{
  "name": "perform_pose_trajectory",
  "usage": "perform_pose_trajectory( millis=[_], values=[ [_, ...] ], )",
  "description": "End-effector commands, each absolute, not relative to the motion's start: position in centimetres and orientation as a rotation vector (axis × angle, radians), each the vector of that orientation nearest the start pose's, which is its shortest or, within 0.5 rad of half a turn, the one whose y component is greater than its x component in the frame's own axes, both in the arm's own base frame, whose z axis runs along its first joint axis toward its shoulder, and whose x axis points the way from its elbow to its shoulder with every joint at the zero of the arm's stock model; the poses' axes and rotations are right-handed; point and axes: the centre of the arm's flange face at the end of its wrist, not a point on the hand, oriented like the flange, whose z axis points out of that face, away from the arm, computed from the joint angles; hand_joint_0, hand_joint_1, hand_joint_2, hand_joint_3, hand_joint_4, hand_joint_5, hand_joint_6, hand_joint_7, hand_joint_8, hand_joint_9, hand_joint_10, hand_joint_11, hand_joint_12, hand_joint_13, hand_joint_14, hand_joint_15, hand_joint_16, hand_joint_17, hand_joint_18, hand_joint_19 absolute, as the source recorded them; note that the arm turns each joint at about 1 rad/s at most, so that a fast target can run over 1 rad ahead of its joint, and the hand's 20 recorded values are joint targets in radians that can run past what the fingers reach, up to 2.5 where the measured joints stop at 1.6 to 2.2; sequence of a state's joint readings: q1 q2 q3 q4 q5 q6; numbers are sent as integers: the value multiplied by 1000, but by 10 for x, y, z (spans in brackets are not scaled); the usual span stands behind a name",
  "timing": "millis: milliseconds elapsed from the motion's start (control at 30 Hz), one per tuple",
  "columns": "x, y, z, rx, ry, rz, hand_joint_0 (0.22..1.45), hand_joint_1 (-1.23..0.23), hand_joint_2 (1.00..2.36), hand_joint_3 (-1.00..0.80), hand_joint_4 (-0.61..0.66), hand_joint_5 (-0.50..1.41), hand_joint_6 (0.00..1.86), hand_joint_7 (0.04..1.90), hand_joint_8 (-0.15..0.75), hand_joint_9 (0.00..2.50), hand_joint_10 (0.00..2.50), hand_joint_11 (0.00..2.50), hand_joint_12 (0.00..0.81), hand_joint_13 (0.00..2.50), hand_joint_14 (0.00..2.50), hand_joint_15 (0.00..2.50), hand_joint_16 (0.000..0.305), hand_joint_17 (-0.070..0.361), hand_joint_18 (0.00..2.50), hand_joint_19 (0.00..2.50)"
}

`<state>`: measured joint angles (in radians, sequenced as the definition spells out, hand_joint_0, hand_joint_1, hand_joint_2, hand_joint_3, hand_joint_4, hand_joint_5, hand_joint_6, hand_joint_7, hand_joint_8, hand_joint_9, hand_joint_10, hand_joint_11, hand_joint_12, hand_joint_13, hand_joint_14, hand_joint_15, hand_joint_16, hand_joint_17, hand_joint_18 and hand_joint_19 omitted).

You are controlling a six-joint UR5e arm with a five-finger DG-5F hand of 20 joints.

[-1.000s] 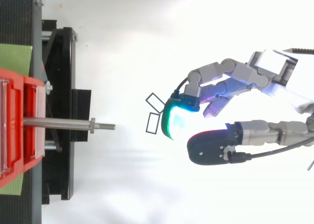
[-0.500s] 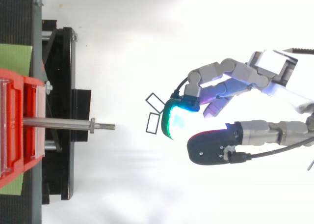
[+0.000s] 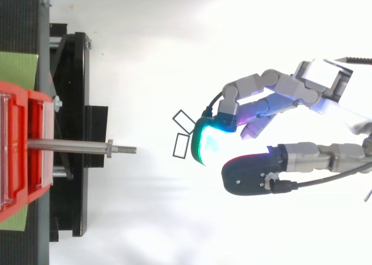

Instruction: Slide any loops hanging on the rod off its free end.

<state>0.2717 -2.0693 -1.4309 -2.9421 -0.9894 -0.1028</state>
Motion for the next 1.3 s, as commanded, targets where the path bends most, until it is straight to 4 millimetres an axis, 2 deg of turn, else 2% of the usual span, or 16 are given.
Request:
perform_pose_trajectory(
  millis=[0,1267],
  values=[
    [664,-10,286,1326,1170,785,606,-755,1011,-132,-147,-65,788,1075,265,784,1,86,354,667,5,157,51,114,839,456],
    [664,-9,286,1325,1170,787,608,-750,1012,-140,-144,-67,786,1078,268,828,4,103,352,688,6,170,50,113,847,469]
  ],
)
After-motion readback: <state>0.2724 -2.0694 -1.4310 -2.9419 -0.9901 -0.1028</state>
